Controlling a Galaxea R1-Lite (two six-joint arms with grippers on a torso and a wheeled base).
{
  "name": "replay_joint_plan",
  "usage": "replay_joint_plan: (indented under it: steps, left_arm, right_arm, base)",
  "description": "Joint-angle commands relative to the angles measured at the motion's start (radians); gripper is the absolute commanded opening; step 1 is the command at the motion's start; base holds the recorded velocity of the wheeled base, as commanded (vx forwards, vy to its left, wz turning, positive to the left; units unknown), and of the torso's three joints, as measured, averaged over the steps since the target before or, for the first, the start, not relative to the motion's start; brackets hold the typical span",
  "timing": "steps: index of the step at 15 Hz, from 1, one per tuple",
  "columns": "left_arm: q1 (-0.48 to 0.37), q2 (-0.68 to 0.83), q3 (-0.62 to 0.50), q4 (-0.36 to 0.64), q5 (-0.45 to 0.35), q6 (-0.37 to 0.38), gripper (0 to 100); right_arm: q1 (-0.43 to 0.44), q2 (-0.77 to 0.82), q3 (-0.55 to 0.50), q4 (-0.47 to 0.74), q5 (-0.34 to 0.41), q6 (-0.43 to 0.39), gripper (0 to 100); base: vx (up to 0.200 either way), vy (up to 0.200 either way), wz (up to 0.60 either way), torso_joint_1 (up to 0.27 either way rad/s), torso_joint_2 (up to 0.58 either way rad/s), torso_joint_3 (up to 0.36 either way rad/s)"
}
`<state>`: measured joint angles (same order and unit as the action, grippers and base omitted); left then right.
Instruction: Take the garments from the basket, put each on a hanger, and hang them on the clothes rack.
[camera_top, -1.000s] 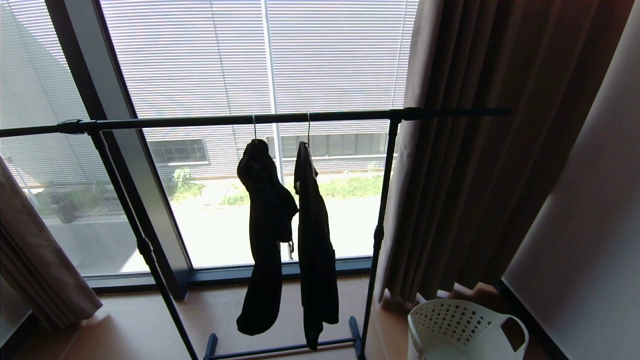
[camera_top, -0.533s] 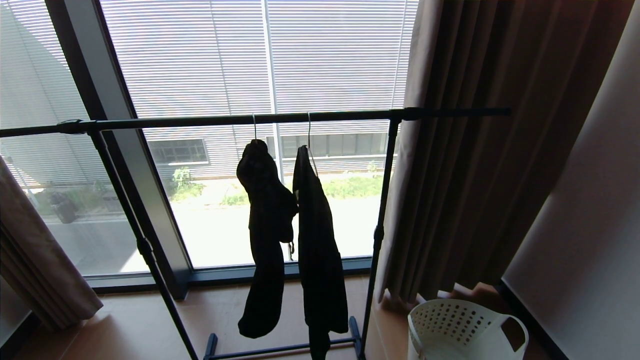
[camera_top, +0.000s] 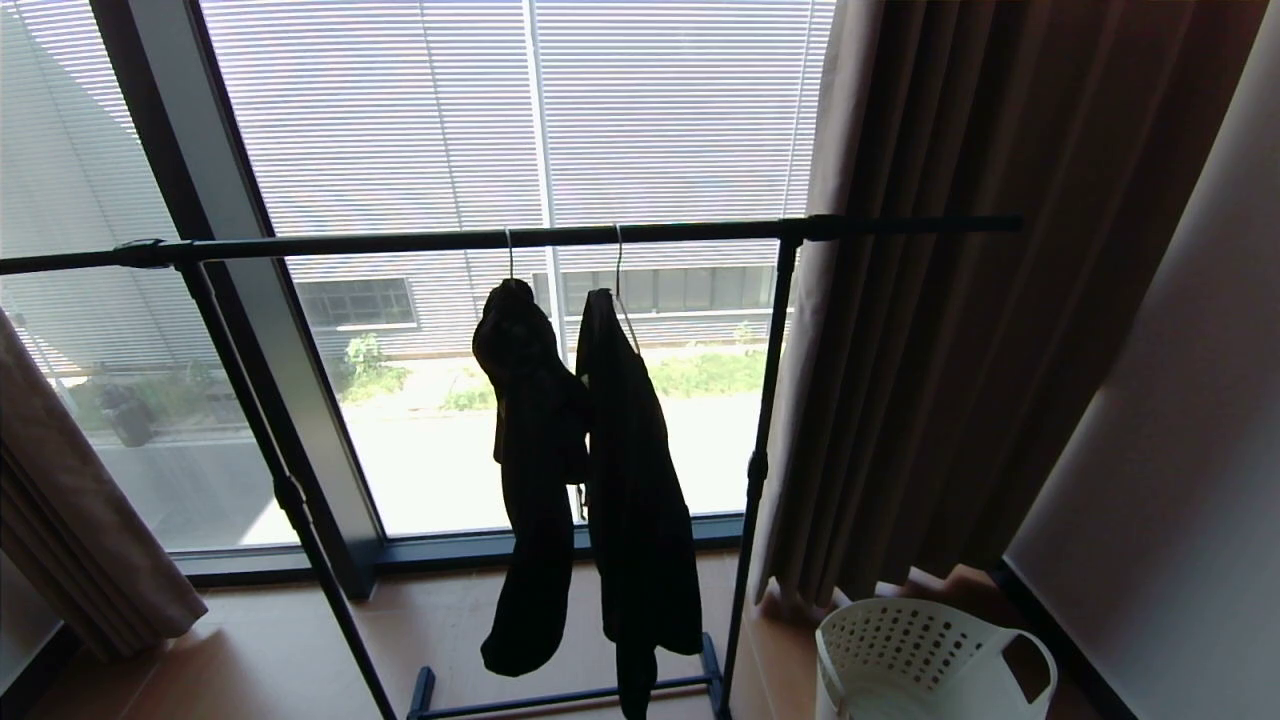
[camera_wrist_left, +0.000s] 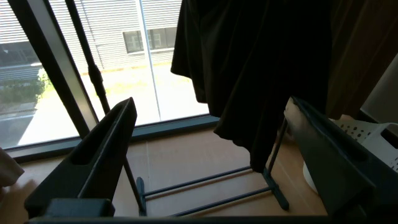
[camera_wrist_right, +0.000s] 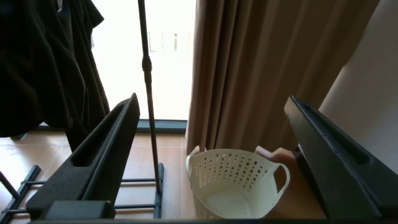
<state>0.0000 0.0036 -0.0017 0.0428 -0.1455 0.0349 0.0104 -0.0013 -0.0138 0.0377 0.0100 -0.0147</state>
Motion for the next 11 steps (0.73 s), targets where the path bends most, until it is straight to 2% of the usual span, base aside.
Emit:
replay_joint_plan:
  steps: [1, 11]
  left_arm:
    - [-0.002, -0.001, 0.0, 0.0, 0.0, 0.0, 100]
    - [0.0, -0.001, 0.0, 0.0, 0.0, 0.0, 100]
  right_arm:
    - [0.0, 0.001, 0.0, 0.001, -0.001, 0.001, 100]
    - [0.0, 0.001, 0.0, 0.001, 0.005, -0.002, 100]
  base:
    - [0.0, 0.0, 0.0, 0.0, 0.0, 0.0]
    - [0.0, 0.0, 0.0, 0.0, 0.0, 0.0]
